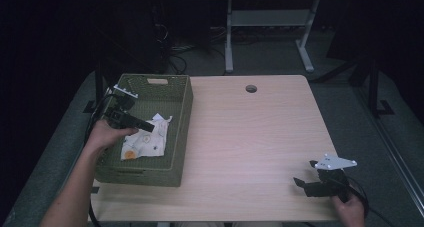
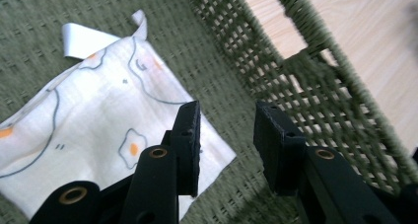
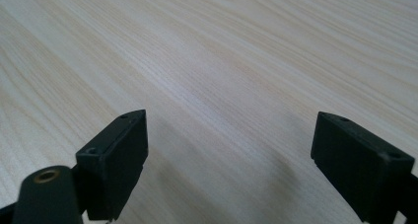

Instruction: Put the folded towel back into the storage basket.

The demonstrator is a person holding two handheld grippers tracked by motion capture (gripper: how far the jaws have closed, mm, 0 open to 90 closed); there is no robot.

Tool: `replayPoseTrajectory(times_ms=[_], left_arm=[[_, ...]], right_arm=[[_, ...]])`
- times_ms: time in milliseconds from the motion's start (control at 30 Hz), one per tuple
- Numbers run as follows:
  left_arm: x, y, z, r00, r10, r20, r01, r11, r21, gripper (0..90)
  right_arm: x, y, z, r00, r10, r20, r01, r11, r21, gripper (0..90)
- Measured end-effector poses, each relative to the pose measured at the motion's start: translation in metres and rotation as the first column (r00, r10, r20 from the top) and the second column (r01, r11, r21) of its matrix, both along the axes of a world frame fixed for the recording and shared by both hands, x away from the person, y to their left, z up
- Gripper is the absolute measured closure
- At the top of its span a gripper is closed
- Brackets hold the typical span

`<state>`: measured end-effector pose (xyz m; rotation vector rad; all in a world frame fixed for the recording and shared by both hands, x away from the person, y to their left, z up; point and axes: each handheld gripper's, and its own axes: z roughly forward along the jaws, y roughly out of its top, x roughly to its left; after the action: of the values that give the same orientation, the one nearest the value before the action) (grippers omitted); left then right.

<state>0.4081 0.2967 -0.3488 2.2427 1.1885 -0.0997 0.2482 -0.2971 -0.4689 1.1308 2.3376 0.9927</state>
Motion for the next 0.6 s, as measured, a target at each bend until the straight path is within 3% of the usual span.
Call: replayPoseTrajectory(times_ms=[133, 267, 500, 600], left_arm=[[0.001, -0.003, -0.001, 1.0, 0.004, 0.006, -0.004, 1.0, 0.009, 64.2], [0.005, -0.011, -0.011, 0.9999, 0.005, -0.013, -0.004, 0.9981, 0.061, 62.1], [0.016, -0.034, -0.036, 0.9973, -0.006, -0.073, 0.02, 0.9799, 0.199, 55.2], [0.019, -0.04, -0.047, 0.9957, 0.013, -0.092, 0.005, 0.9807, 0.195, 55.0]], right_arm=[[0.0, 0.0, -0.001, 1.0, 0.003, -0.003, -0.003, 1.0, -0.003, 13.6], [0.0, 0.0, 0.0, 1.0, 0.003, 0.0, -0.003, 1.0, -0.005, 13.6], [0.0, -0.001, 0.001, 1.0, 0.002, 0.006, -0.001, 1.0, -0.007, 13.7], [-0.001, -0.002, 0.001, 1.0, 0.002, 0.009, -0.002, 1.0, -0.006, 13.6]])
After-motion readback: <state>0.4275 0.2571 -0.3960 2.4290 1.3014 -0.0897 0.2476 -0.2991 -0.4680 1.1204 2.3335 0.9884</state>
